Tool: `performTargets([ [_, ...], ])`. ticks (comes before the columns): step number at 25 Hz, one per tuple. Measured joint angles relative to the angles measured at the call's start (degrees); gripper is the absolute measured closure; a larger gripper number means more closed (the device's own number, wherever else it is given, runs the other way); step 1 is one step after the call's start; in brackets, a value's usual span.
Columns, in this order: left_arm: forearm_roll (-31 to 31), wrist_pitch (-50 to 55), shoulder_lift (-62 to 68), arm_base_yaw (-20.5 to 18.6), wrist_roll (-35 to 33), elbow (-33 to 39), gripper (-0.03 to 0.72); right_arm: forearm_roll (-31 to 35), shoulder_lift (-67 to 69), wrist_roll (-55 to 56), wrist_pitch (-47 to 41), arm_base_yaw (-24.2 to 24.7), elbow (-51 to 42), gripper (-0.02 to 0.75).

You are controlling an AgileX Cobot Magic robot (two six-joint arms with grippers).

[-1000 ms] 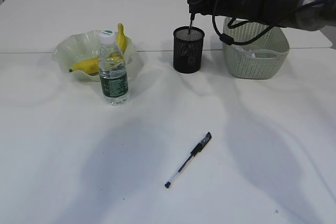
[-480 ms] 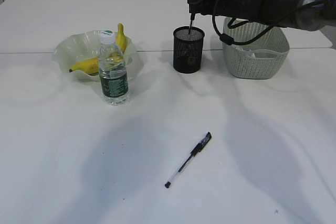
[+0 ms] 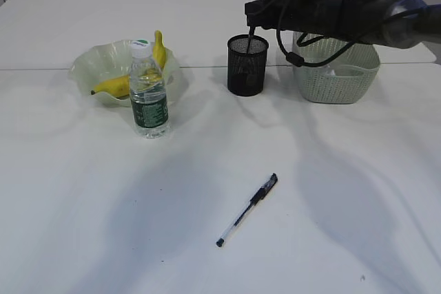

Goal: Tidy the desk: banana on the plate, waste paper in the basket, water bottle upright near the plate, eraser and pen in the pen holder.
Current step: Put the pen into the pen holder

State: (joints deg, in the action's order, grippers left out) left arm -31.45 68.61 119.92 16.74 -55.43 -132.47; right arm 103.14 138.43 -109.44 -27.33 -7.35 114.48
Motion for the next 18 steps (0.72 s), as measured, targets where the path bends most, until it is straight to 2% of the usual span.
performTargets([
  [12,0.0,0.0,0.0,0.0,0.13,0.0,0.492,0.0,0.23,0.55,0.0,0.0,0.0,0.576],
  [18,0.0,0.0,0.0,0.0,0.27,0.0,0.492,0.0,0.23,1.12,0.0,0.0,0.0,0.561],
])
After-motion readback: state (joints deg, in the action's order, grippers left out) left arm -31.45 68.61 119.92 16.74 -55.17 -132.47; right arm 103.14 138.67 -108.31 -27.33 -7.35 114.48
